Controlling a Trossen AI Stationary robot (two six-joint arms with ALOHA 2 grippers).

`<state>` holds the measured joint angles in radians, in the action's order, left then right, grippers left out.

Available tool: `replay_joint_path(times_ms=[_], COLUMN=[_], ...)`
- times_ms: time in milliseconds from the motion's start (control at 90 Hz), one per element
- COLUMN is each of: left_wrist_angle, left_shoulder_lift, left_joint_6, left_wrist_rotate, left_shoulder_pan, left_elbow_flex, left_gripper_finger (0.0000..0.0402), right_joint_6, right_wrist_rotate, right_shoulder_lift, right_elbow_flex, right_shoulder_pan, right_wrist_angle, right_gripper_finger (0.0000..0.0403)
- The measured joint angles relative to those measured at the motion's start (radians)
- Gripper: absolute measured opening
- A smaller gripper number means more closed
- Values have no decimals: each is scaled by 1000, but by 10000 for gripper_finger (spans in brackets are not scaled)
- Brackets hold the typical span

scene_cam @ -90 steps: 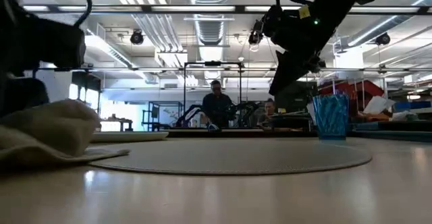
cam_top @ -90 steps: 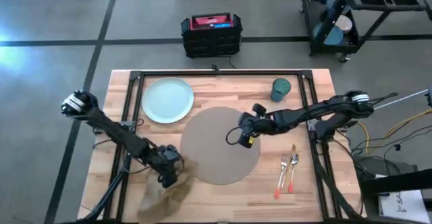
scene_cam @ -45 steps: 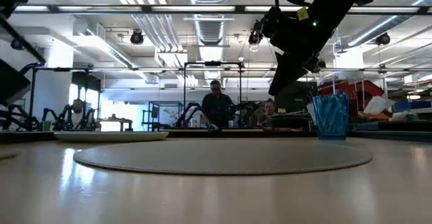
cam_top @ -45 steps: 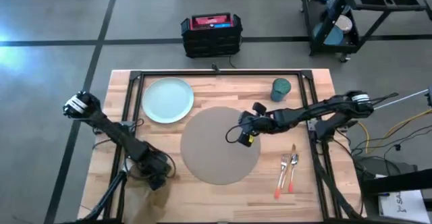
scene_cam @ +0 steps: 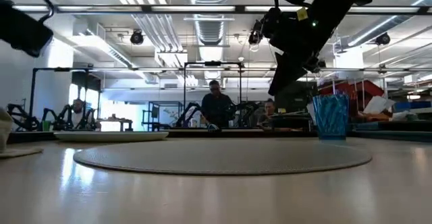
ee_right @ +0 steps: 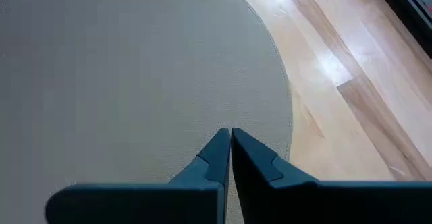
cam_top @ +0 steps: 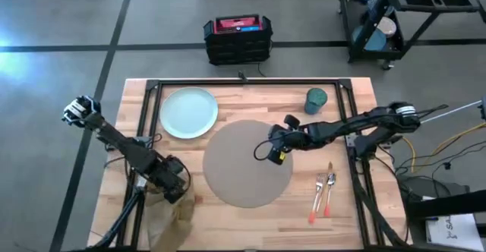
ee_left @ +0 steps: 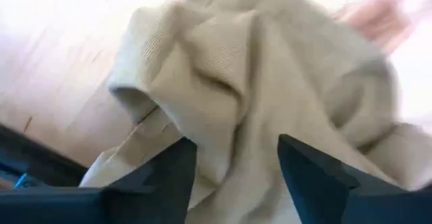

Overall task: Set table place
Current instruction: Move the brown table napkin to the bottom left of the table, then put the white plate on the grey tablemat

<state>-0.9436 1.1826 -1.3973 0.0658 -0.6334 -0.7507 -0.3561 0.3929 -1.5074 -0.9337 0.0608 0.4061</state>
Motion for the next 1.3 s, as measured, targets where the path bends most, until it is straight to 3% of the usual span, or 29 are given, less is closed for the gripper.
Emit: replay_joint_path(times_ms=[156,256,433,589,700,900,1056,1300], left_wrist_angle=[-25,-77,-105,-127,-90,178,213,209], left_shoulder_lift=[-44,-51,-32,11,60,172,250,358], left_joint_6=[17,66,262,449,597,946,1065,1081], left_wrist_rotate=[-108,-233,-464,-561,-548,-385,-386,-410], left_shoulder_pan=[2,12,63,203,394,699,773,831], left_elbow_flex=[-6,-6,-6,-4,20,59,41,36], left_gripper_finger=[247,261,274,270,258,238,229,218], right_joint_6=[0,6,8,13,15,16,-18,-33], right_wrist_rotate=[-1,-1,-9,-35,-34,-35,-34,-28], right_shoulder_lift=[0,0,0,0,0,0,0,0], right_elbow_flex=[0,0,-13,-28,-40,-43,-42,-42], right_shoulder_pan=[-10,-13,-14,-14,-16,-16,-16,-16], right_wrist_angle=[0,0,1,8,7,21,99,112], right_gripper_finger=[0,0,0,0,0,0,0,0])
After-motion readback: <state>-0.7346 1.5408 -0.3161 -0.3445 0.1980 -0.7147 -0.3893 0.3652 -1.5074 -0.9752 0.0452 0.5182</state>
